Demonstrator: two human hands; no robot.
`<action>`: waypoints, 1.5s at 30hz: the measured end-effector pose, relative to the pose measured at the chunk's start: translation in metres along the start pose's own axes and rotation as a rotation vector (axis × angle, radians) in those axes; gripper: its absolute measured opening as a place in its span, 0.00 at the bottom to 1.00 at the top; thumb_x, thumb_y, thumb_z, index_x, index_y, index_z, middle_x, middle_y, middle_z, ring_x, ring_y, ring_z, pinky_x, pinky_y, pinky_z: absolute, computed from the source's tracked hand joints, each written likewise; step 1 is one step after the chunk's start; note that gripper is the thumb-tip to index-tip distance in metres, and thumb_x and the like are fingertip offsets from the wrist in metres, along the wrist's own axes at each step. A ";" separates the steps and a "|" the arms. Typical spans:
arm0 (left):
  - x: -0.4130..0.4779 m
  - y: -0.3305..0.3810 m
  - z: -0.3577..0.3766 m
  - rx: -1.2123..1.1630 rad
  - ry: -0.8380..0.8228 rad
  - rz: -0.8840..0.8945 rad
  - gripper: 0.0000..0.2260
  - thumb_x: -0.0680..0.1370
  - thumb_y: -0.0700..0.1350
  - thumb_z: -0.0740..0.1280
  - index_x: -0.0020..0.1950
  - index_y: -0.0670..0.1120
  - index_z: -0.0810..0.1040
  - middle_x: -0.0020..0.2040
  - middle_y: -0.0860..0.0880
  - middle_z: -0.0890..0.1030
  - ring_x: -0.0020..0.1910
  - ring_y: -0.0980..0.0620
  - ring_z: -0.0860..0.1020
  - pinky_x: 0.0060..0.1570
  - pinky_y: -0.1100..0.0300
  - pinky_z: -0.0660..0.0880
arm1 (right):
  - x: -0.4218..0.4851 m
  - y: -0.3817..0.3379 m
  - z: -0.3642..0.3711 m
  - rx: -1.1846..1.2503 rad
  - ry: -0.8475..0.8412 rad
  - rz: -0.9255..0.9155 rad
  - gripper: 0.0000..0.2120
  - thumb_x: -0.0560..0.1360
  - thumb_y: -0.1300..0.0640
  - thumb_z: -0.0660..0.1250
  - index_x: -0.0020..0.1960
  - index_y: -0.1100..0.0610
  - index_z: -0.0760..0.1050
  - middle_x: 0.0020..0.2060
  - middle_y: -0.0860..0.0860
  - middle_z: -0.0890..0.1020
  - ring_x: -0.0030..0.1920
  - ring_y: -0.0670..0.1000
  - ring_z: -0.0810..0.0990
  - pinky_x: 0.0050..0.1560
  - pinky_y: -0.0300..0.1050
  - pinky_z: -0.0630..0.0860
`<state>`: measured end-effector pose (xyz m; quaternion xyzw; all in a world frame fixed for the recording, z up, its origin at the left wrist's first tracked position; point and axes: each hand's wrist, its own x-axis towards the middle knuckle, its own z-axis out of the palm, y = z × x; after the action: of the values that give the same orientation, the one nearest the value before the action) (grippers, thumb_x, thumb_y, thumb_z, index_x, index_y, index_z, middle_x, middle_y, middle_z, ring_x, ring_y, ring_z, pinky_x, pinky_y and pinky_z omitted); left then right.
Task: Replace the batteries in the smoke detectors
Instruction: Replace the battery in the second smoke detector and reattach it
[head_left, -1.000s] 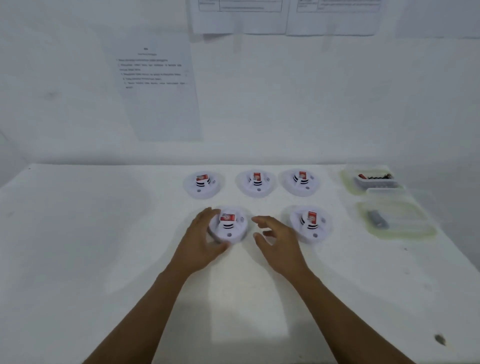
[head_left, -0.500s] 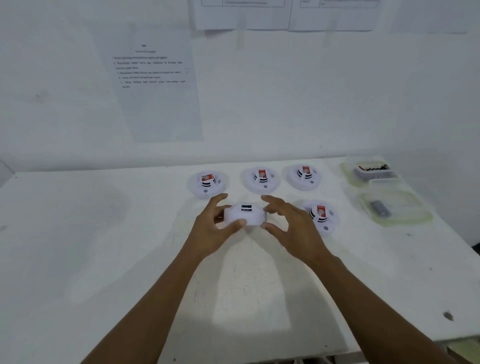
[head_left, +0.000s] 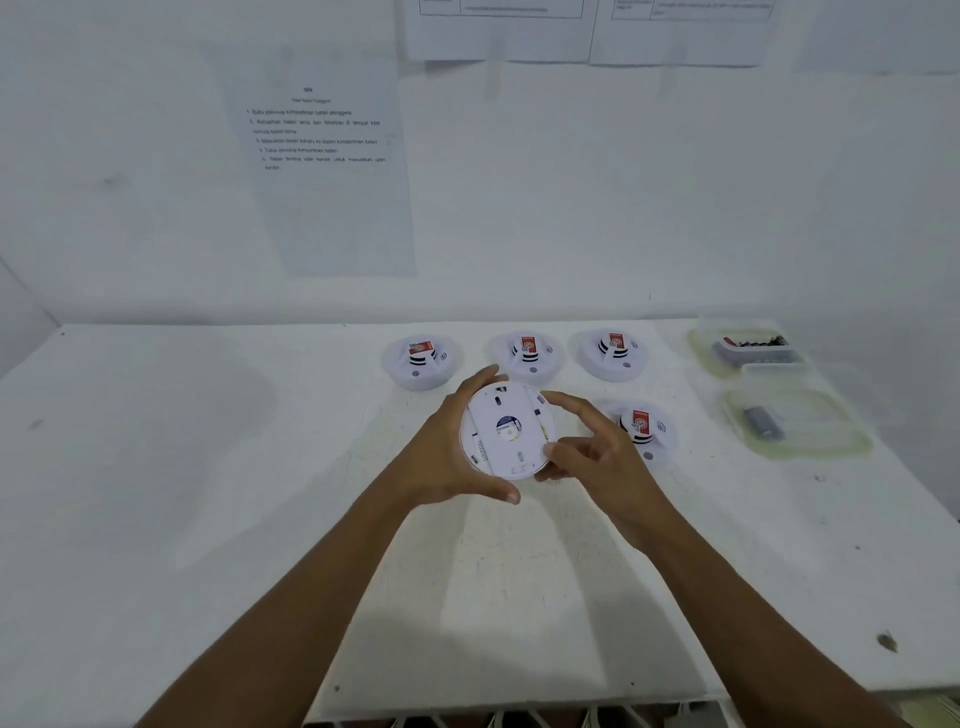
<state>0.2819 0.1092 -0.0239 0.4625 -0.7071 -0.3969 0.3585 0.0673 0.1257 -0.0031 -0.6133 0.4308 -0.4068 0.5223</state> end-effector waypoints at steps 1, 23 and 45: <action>-0.001 0.001 0.000 0.004 -0.021 0.018 0.54 0.56 0.56 0.83 0.76 0.56 0.57 0.72 0.59 0.67 0.72 0.54 0.66 0.68 0.50 0.70 | -0.002 0.001 -0.001 0.019 -0.011 0.001 0.22 0.78 0.63 0.67 0.67 0.43 0.71 0.44 0.57 0.86 0.45 0.59 0.84 0.53 0.53 0.82; -0.010 0.027 -0.003 -0.011 0.098 0.068 0.41 0.57 0.56 0.79 0.65 0.61 0.63 0.64 0.61 0.69 0.62 0.63 0.72 0.54 0.70 0.73 | 0.013 -0.017 0.027 -0.310 0.141 -0.128 0.30 0.65 0.48 0.80 0.63 0.49 0.75 0.57 0.42 0.80 0.58 0.44 0.78 0.48 0.41 0.82; 0.001 -0.001 -0.003 0.067 0.153 0.107 0.44 0.56 0.64 0.78 0.63 0.78 0.54 0.68 0.61 0.61 0.72 0.46 0.63 0.72 0.43 0.64 | 0.022 -0.026 0.030 -0.719 0.083 -0.263 0.43 0.68 0.44 0.74 0.77 0.49 0.59 0.61 0.47 0.80 0.58 0.46 0.77 0.62 0.45 0.71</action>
<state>0.2844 0.1076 -0.0235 0.4648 -0.7142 -0.3168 0.4166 0.1048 0.1154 0.0206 -0.7904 0.4842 -0.3178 0.1994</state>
